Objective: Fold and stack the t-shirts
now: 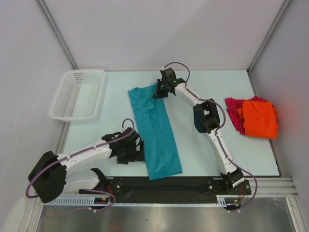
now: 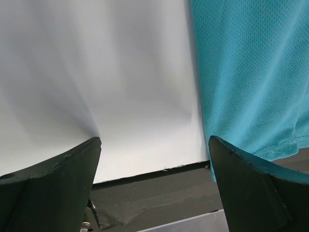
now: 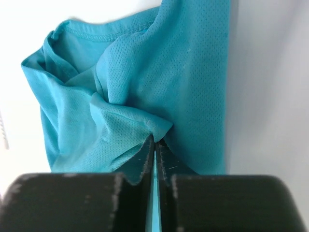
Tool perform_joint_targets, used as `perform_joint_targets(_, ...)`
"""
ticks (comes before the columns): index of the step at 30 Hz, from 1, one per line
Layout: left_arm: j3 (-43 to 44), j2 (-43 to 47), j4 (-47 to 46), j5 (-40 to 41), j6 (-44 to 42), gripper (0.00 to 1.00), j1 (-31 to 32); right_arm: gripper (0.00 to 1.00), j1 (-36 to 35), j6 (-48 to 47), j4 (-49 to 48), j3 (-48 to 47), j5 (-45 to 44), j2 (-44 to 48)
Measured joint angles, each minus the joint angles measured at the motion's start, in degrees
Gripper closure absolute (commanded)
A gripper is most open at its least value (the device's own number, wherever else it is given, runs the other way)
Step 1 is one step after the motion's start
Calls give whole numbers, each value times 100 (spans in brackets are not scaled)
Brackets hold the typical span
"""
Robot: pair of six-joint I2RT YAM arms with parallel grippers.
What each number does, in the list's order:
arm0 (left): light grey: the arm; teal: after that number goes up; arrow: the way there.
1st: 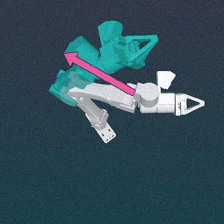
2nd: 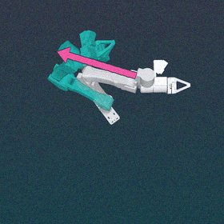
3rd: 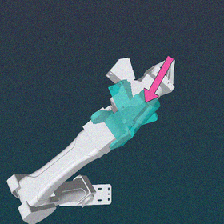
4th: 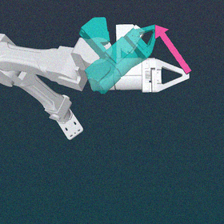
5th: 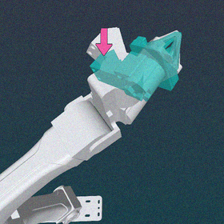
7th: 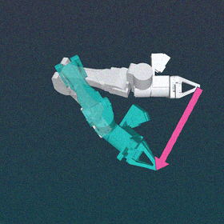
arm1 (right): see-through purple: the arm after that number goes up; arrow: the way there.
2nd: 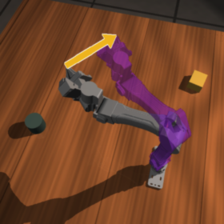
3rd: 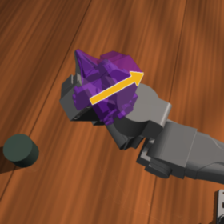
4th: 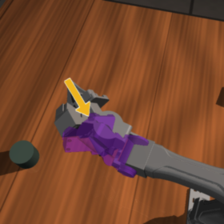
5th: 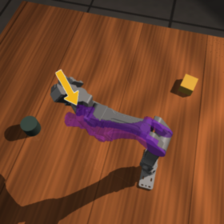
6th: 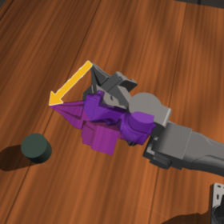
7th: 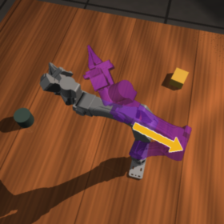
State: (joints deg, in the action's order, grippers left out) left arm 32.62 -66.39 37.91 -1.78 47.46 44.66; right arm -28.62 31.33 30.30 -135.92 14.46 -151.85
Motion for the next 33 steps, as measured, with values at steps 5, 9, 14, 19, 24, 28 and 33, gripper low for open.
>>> perform_joint_targets(5, 0, -22, -13, -7, -2, 0, -22, 100, -7, -33, -17, 0, -9, -13)
perform_joint_targets(9, 0, -87, -35, -15, -2, 0, -22, 100, -24, -129, -20, 2, -105, -13)
perform_joint_targets(14, 0, -101, -66, -31, -4, 0, -24, 100, -79, -313, -15, -2, -382, 13)
perform_joint_targets(19, 0, -107, -140, -46, -4, 0, -24, 100, -197, -599, 96, -72, -894, 48)
perform_joint_targets(24, 0, -127, -195, -61, -15, 0, -24, 100, -306, -852, 229, -76, -1425, 173)
perform_joint_targets(28, 0, -142, -212, -96, -57, 0, -35, 100, -339, -1021, 254, -149, -1742, 310)
perform_joint_targets(33, 2, -157, -240, -142, -98, 0, -42, 100, -354, -1241, 247, -275, -2135, 444)
